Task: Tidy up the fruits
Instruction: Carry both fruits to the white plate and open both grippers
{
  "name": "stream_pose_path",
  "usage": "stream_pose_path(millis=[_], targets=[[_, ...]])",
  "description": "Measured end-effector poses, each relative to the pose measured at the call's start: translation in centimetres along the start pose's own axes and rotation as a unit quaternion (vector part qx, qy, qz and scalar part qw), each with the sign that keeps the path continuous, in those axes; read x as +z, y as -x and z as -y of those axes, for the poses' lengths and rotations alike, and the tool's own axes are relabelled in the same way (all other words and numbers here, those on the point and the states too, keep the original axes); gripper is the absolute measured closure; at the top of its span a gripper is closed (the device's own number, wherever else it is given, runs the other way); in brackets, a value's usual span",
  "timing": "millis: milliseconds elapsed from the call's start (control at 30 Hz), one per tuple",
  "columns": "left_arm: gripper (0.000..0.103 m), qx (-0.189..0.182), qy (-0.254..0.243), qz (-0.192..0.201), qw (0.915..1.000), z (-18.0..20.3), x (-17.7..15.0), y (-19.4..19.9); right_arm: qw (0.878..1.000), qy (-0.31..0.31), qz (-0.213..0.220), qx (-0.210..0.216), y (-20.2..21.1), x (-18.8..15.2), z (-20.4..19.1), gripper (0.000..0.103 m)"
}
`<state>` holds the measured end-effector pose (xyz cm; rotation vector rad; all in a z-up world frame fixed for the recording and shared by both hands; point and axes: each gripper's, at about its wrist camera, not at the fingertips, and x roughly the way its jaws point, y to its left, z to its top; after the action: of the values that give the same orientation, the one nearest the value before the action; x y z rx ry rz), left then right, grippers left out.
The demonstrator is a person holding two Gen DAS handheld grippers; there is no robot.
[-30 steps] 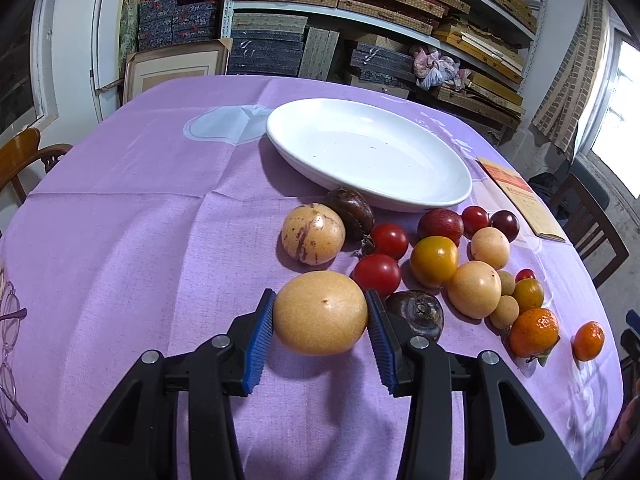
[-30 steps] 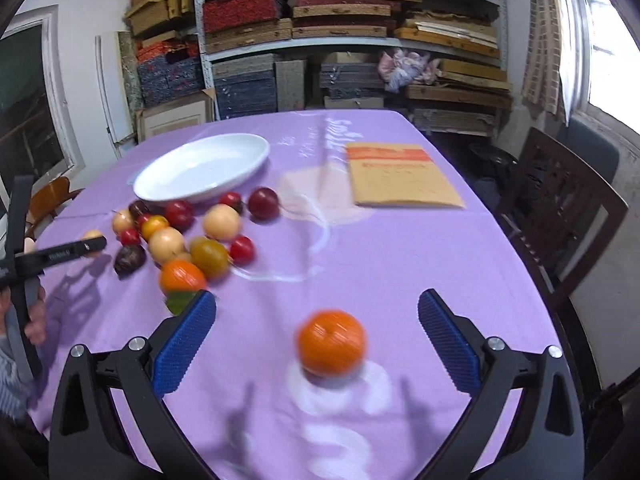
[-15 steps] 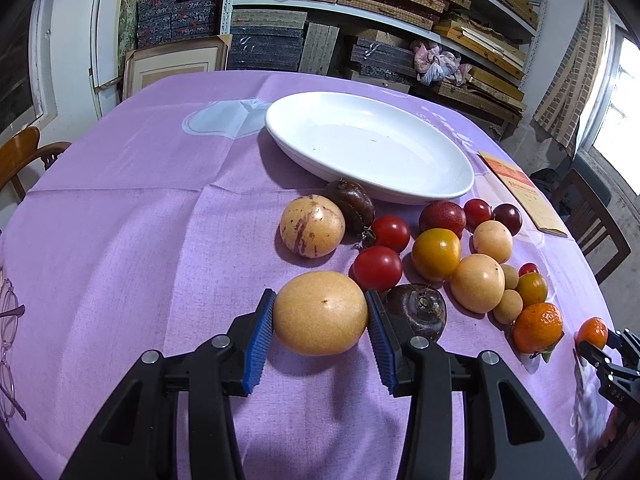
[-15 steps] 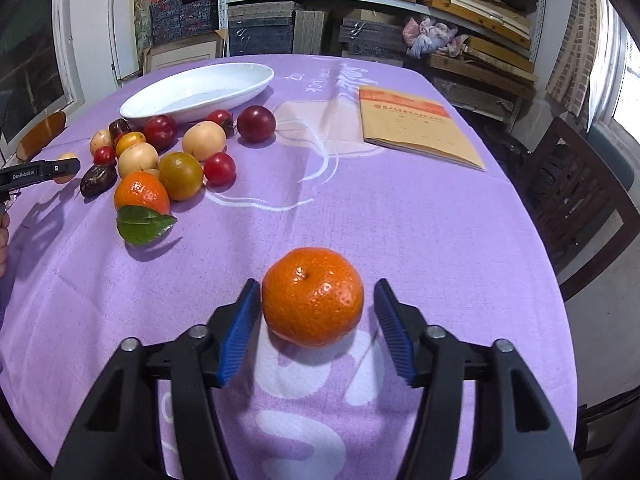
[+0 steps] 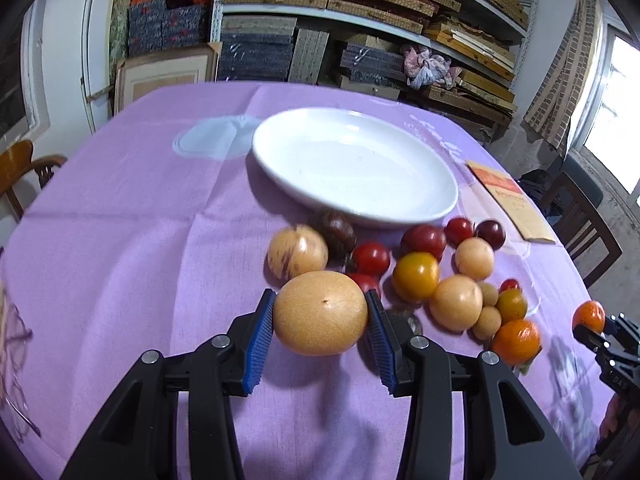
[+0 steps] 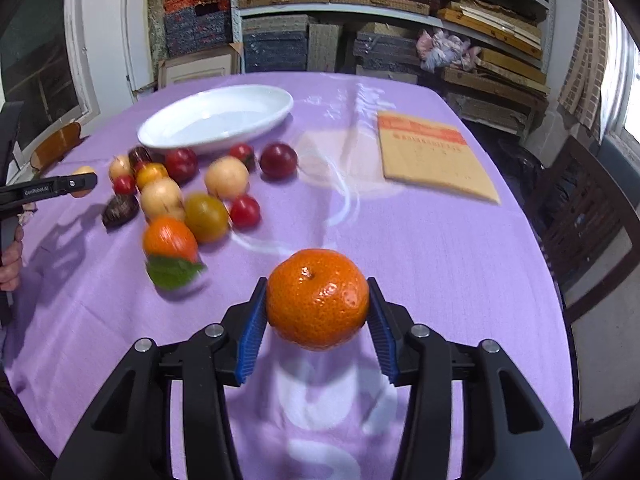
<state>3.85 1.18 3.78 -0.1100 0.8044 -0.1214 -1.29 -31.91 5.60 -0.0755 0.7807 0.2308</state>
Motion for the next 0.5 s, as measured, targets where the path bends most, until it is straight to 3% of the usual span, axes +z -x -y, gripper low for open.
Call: stream_pose_path(millis=[233, 367, 500], targets=[[0.058, 0.008, -0.032, 0.027, 0.9991, 2.6, 6.0, -1.2, 0.997, 0.024, 0.052, 0.048, -2.7, 9.9, -4.3, 0.057], [0.058, 0.012, -0.023, 0.017, 0.9995, 3.2, 8.6, -4.3, 0.997, 0.033, 0.038, 0.051, -8.0, 15.1, -6.3, 0.057], [0.058, 0.022, -0.007, -0.007, 0.9997, 2.4, 10.0, -8.0, 0.998, 0.036, 0.004, 0.044, -13.8, 18.0, -7.1, 0.057]])
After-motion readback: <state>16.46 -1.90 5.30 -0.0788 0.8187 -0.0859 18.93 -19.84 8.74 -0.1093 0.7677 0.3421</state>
